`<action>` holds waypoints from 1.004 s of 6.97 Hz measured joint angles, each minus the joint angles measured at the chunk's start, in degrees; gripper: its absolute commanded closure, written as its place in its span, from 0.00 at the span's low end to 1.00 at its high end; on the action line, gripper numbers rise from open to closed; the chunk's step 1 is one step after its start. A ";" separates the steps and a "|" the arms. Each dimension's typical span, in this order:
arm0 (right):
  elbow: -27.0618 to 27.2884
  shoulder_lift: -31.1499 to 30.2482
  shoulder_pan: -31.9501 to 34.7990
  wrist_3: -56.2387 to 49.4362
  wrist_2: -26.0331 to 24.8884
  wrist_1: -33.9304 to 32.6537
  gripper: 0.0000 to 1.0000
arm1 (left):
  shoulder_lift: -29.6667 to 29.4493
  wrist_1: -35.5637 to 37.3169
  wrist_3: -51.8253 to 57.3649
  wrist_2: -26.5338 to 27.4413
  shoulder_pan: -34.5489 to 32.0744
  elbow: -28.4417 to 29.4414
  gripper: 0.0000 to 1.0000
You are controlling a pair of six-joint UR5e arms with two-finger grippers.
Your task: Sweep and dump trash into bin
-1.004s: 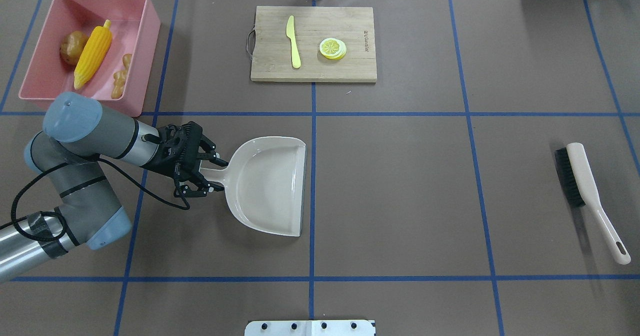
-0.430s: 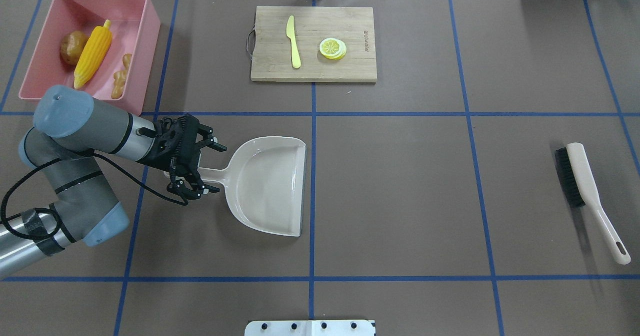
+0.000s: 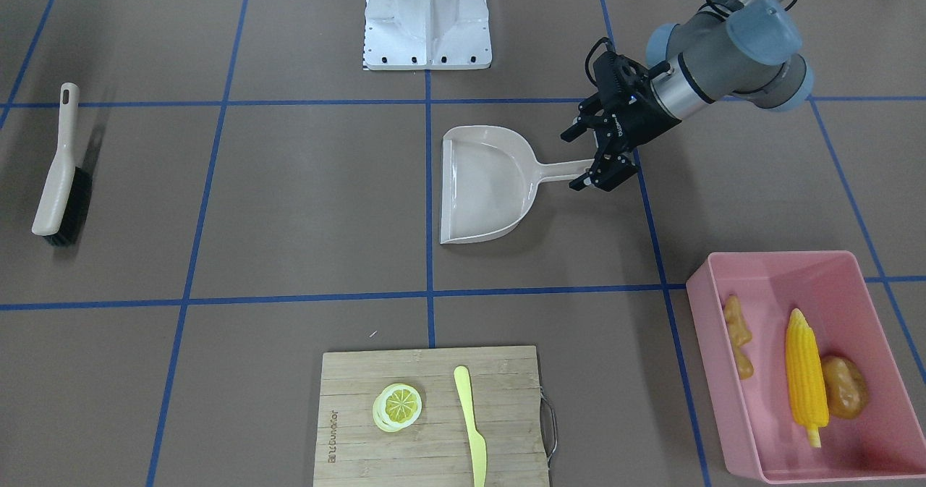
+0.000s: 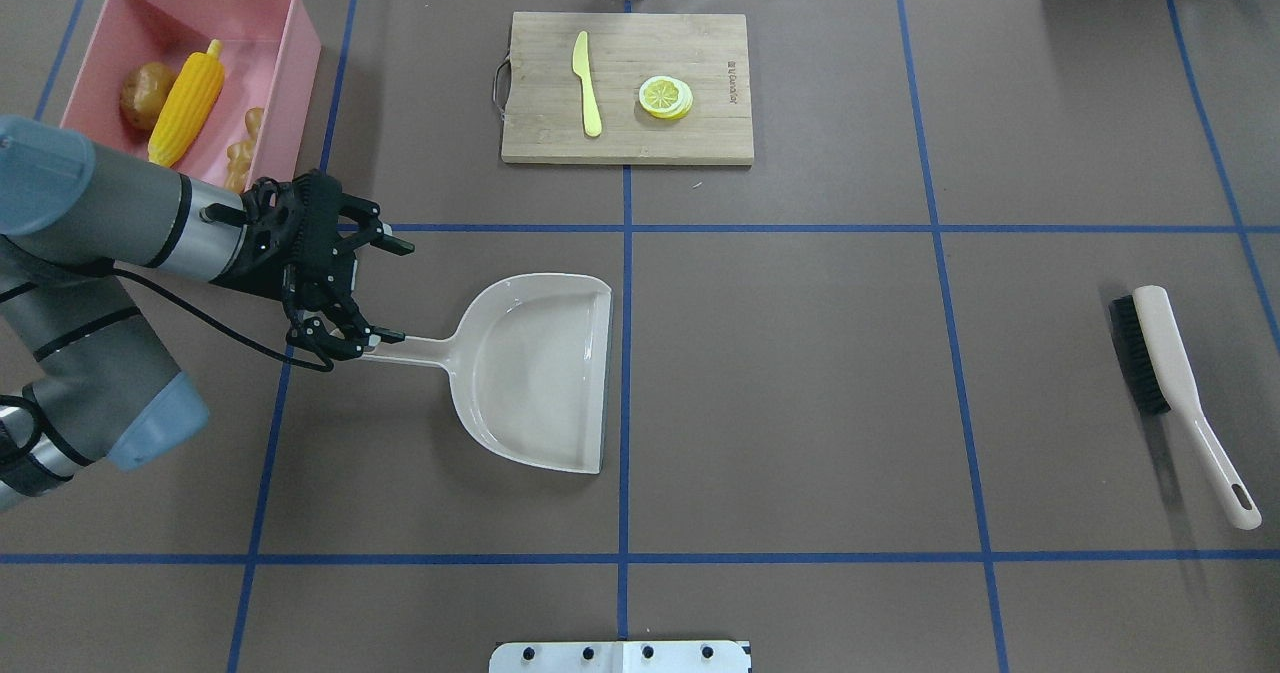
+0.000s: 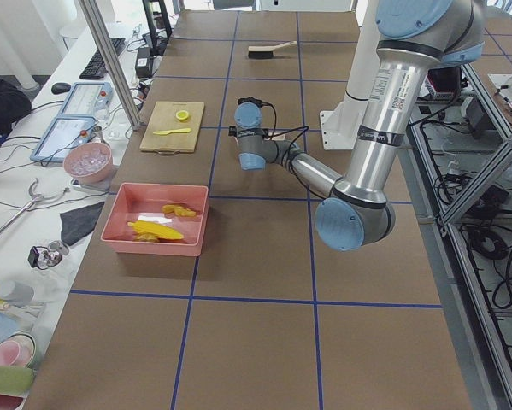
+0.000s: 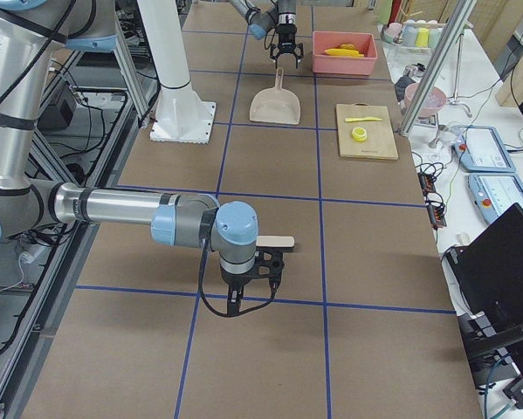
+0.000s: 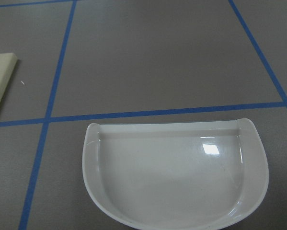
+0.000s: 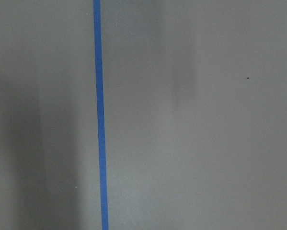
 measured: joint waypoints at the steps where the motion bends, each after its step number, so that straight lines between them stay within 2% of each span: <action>1: -0.12 0.00 0.00 -0.05 0.00 0.00 0.00 | -1.29 7.36 -0.04 3.35 -2.42 -1.00 0.01; 2: -0.33 0.02 0.00 -0.07 0.02 0.07 0.00 | -3.16 13.86 -0.23 9.17 -5.03 -2.02 0.01; 3: -0.65 0.06 0.00 -0.08 0.04 0.19 0.00 | -4.03 17.12 -1.42 13.65 -7.05 -2.65 0.01; 4: -0.89 0.09 0.00 -0.08 0.02 0.30 0.00 | -3.59 18.38 -4.52 15.70 -8.83 -2.93 0.01; 6: -1.07 0.17 0.00 -0.08 -0.02 0.42 0.00 | -0.30 18.95 -10.52 15.92 -13.04 -2.94 0.01; 7: -1.10 0.20 0.00 -0.08 -0.04 0.49 0.00 | 2.32 19.00 -11.51 13.45 -16.37 -2.75 0.01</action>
